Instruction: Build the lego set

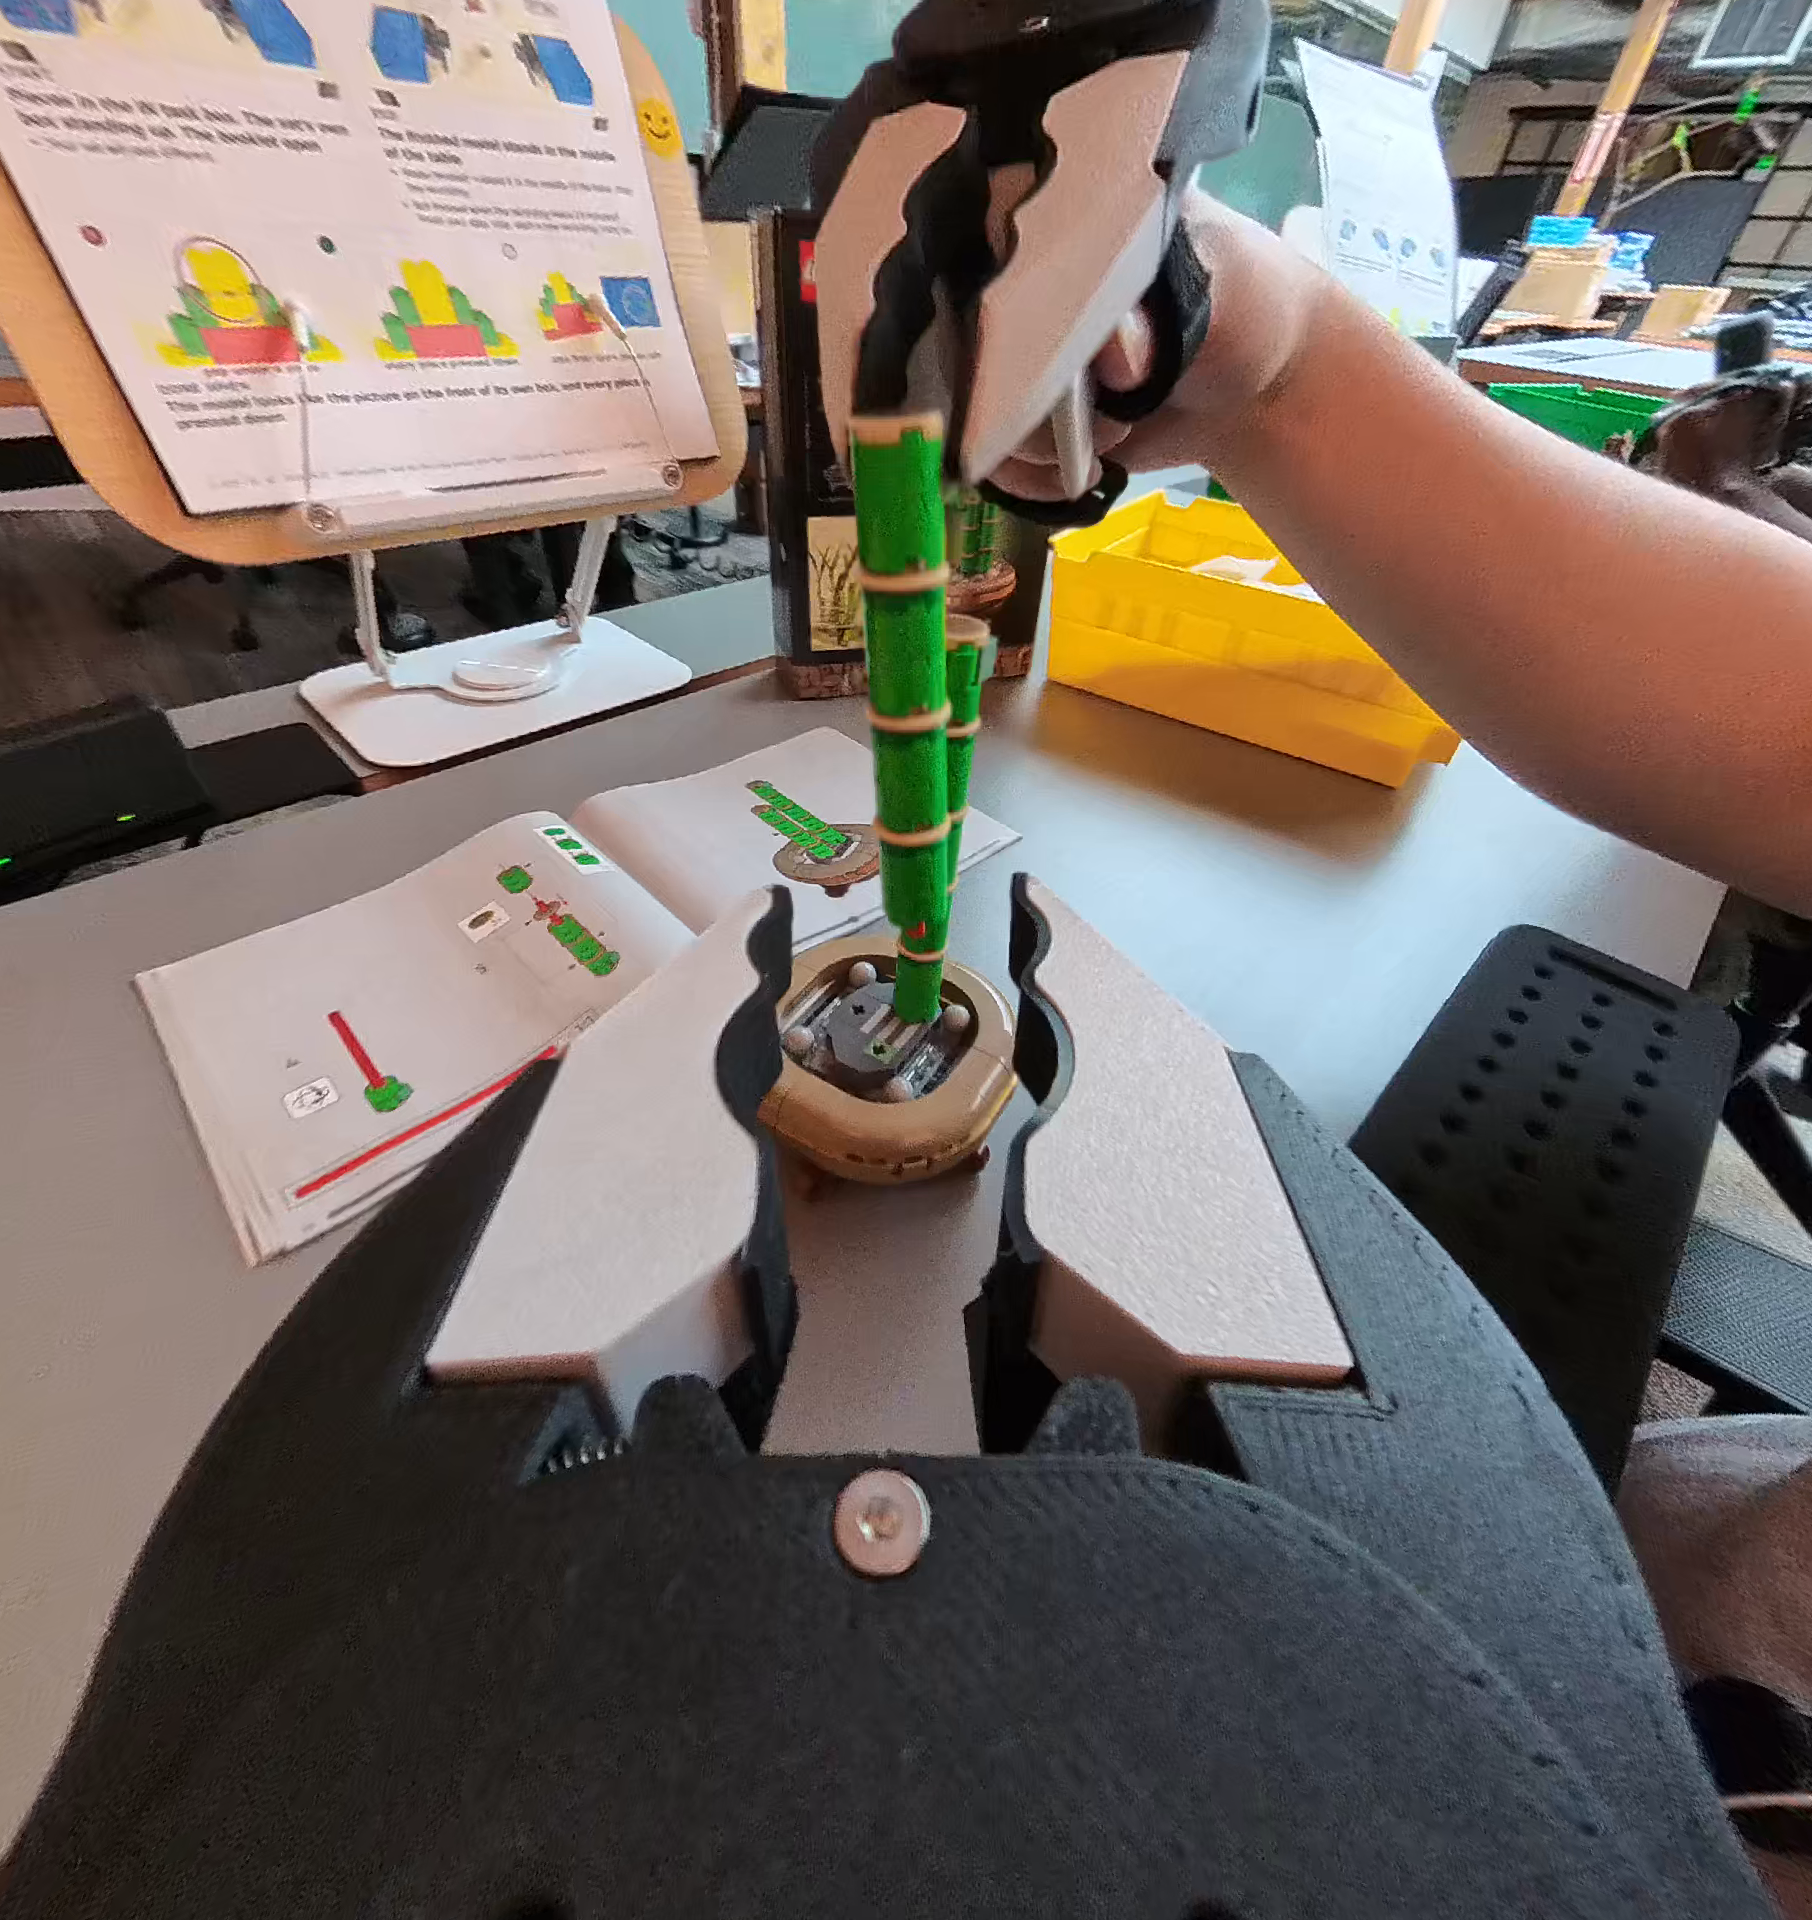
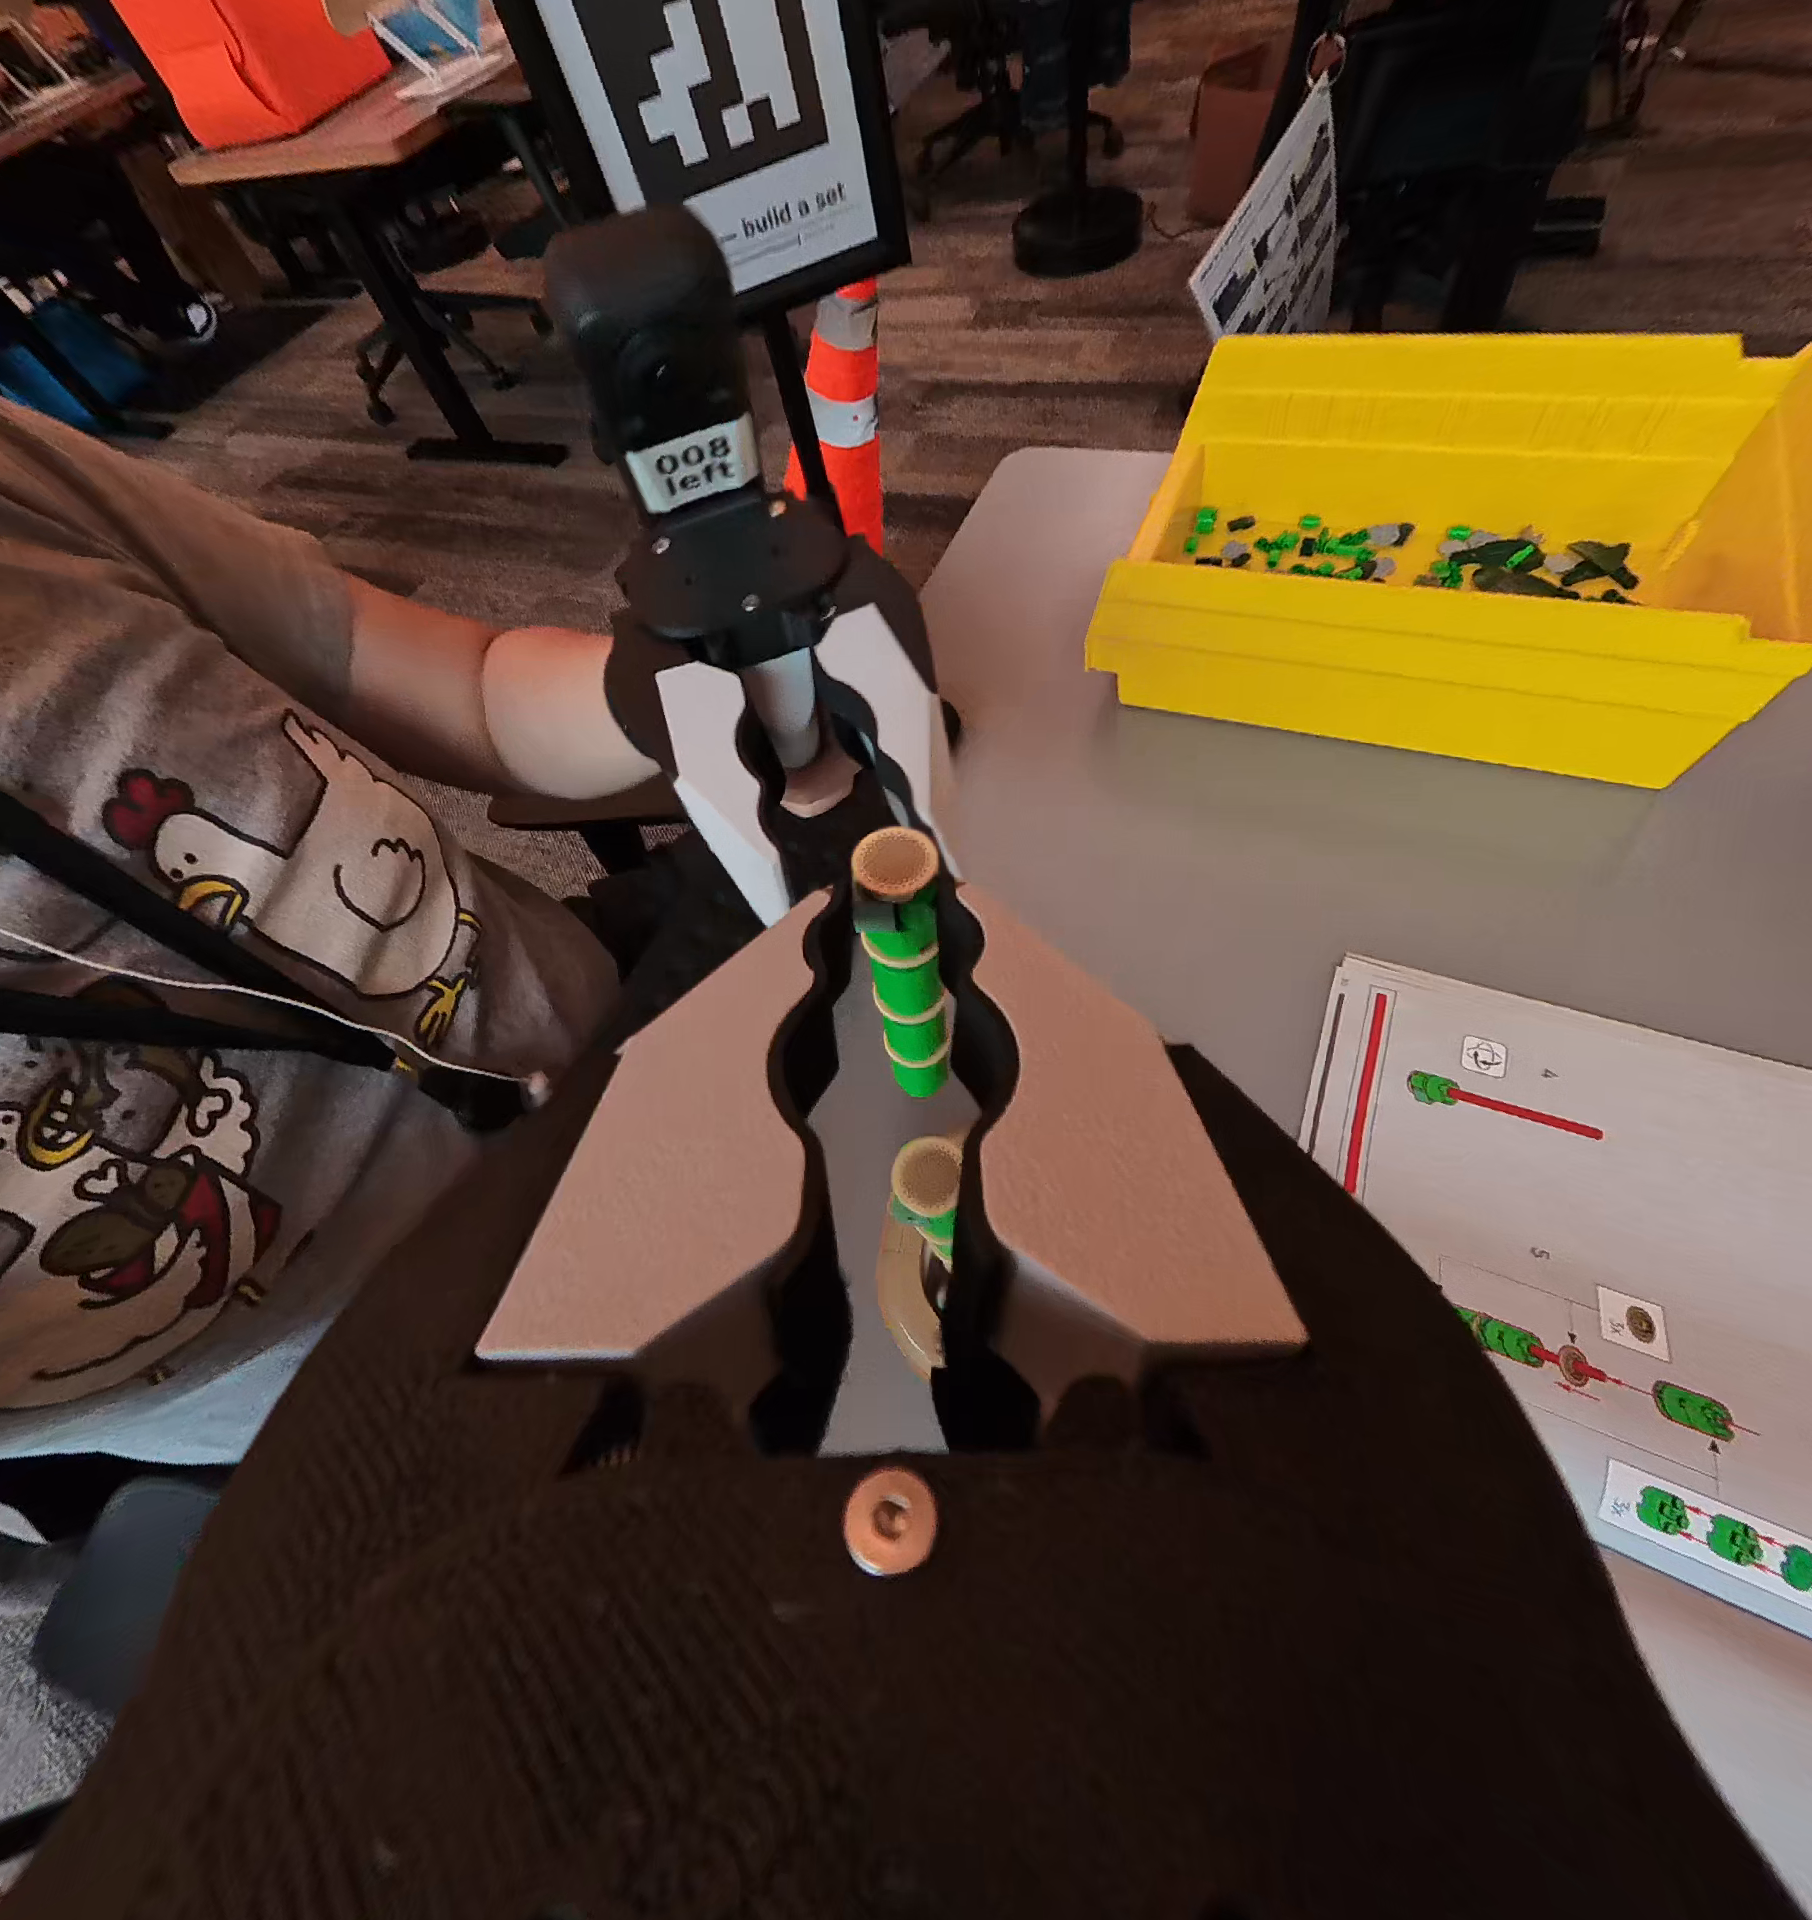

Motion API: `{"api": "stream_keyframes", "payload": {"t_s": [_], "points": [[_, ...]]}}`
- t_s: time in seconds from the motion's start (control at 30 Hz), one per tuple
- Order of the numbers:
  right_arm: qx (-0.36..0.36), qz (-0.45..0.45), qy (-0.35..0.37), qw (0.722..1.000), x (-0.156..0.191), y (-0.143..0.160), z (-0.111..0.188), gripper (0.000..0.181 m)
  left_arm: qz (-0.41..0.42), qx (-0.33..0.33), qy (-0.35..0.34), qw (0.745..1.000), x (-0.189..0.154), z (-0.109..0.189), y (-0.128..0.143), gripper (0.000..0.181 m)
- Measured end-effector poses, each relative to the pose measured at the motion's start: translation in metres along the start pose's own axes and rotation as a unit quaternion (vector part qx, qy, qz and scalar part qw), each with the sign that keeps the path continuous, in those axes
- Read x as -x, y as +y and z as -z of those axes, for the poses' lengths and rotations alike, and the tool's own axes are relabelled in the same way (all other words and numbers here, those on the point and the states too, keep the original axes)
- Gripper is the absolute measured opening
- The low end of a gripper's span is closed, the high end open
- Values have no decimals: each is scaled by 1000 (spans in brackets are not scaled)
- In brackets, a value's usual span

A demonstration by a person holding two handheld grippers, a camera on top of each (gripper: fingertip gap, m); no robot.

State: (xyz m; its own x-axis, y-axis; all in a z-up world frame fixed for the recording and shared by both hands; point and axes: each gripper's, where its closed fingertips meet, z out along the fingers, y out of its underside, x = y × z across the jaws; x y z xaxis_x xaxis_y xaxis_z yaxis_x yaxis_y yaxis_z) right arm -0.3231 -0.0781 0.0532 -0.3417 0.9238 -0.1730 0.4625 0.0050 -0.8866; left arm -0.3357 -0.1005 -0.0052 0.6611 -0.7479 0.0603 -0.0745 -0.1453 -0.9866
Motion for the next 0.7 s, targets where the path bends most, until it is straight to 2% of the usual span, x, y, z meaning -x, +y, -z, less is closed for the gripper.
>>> {"api": "stream_keyframes", "payload": {"t_s": [0.27, 0.47, 0.7], "points": [[30, 35, 15, 999, -3, 14, -10, 15, -27, 9, 68, 997, 7, -34, -10, 39], [36, 51, 23, 998, -2, 24, -12, 15, -50, 38, 122, 991, -2, -46, 9, 29], [53, 52, 22, 997, -5, 36, -15, 15, -93, 78, 112, 986, -1, -58, 38, 18]]}}
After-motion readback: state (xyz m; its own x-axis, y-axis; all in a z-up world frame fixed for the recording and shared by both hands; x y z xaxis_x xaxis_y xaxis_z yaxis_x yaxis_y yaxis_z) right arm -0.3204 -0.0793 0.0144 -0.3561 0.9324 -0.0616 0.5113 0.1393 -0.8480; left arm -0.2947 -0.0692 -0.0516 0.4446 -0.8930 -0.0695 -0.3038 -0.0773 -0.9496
